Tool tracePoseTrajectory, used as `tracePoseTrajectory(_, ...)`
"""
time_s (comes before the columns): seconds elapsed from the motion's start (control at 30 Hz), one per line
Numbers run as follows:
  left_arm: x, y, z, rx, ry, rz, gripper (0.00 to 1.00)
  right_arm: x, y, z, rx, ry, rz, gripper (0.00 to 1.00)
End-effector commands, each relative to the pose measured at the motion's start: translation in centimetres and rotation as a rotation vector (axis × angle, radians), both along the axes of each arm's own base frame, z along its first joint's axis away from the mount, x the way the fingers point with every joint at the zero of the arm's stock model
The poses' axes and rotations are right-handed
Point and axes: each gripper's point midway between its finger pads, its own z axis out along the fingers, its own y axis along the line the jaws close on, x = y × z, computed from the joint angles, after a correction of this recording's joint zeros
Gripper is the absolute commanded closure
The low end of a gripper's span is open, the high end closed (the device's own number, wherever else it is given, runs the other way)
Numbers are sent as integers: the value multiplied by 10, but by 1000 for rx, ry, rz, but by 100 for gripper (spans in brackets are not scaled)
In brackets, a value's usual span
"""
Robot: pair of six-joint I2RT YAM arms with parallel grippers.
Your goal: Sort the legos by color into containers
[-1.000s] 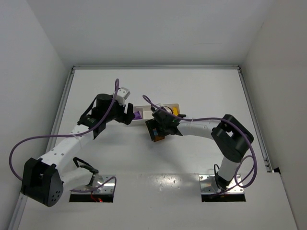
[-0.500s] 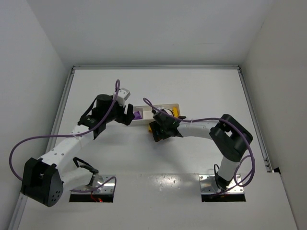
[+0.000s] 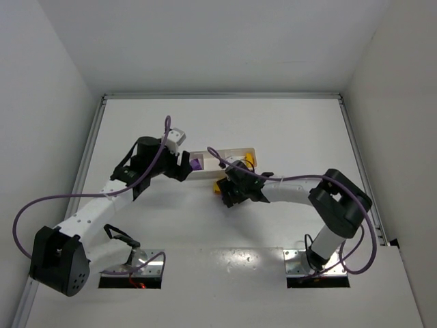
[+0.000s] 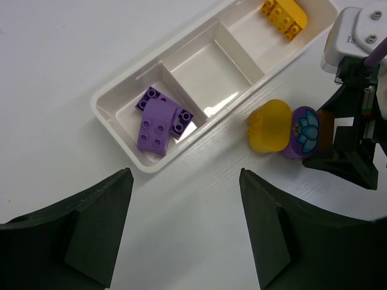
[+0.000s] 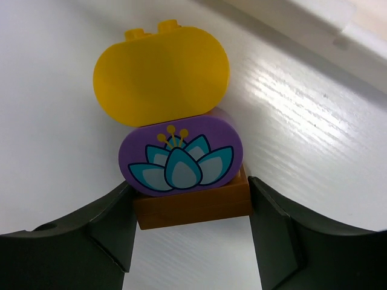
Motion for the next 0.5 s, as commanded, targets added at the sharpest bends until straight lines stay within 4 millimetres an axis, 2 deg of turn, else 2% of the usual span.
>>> tracePoseTrajectory(0.0, -2, -9, 11, -56, -25, -58, 23, 4, 10, 31, 72, -110, 109, 95)
tracePoseTrajectory(0.07, -14, -20, 10, -83, 15, -141, 23, -6, 9, 36, 85, -127, 201, 95)
tracePoseTrajectory(0.13, -23, -25, 4, -114, 65, -202, 22, -9, 12, 53, 131, -172, 268, 99)
tracePoseTrajectory(0.17, -35, -38, 10, -168, 89, -294, 22, -13, 15, 57, 139, -185, 331, 100)
tracePoseTrajectory(0.23, -45, -47, 6, -213, 152, -376, 22, -13, 13, 60, 119, -206, 365, 100)
tracePoseTrajectory(0.27, -53, -57, 12, -260, 171, -450, 22, -14, 12, 63, 119, -216, 388, 100)
tracePoseTrajectory(0.37, -57, -64, 13, -325, 245, -495, 22, -15, 14, 67, 120, -237, 438, 100)
tracePoseTrajectory(0.4, -62, -68, 6, -348, 291, -525, 22, -17, 16, 67, 123, -237, 454, 100)
tracePoseTrajectory(0.47, -60, -73, 10, -378, 322, -539, 20, -16, 15, 67, 119, -242, 461, 100)
